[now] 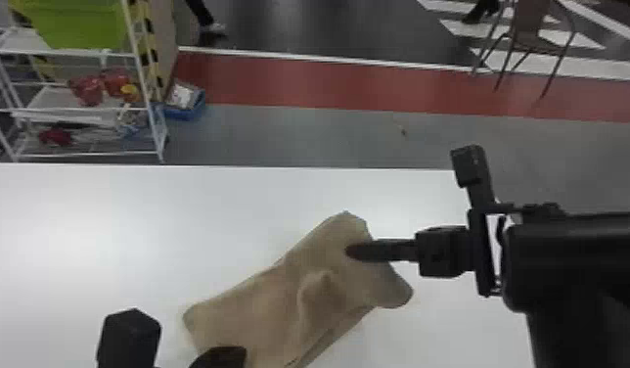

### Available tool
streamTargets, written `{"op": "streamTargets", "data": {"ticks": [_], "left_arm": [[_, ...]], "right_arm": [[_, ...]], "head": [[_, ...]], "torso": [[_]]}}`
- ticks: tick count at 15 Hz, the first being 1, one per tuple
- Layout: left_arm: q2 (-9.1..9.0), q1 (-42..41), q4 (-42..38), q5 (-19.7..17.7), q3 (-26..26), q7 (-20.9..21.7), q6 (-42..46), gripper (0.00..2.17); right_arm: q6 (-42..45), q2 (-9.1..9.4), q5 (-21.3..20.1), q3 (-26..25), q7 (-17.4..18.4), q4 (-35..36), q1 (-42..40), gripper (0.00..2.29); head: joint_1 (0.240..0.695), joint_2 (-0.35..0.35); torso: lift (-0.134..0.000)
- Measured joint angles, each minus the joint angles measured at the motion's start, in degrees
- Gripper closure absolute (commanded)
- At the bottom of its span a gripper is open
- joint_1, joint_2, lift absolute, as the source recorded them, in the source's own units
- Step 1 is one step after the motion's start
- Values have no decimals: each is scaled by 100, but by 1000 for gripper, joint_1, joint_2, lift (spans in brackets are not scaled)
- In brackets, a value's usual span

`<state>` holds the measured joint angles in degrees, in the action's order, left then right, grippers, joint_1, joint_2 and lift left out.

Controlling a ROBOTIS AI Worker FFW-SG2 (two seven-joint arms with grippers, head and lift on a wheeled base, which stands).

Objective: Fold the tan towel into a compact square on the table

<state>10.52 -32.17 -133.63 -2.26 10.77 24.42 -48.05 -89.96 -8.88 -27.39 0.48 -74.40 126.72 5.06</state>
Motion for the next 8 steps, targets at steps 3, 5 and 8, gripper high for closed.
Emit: {"op": "streamTargets", "data": {"ticks": [3, 5, 8], "left_arm": [[-12, 6, 36, 21, 45, -8, -6, 1855], [-14, 8, 54, 25, 53, -15, 4, 1855], [-13, 14, 110, 44, 113, -17, 11, 1855]], "right_arm": [[0, 144, -205, 410, 23, 68, -13, 1538], [0, 247, -322, 606, 42, 79, 4, 1538], [0, 394, -442, 825, 71, 81, 44, 1538]], "head": [[695, -112], [695, -92], [695, -69]], "torso": [[-123], [-123], [-123]]}}
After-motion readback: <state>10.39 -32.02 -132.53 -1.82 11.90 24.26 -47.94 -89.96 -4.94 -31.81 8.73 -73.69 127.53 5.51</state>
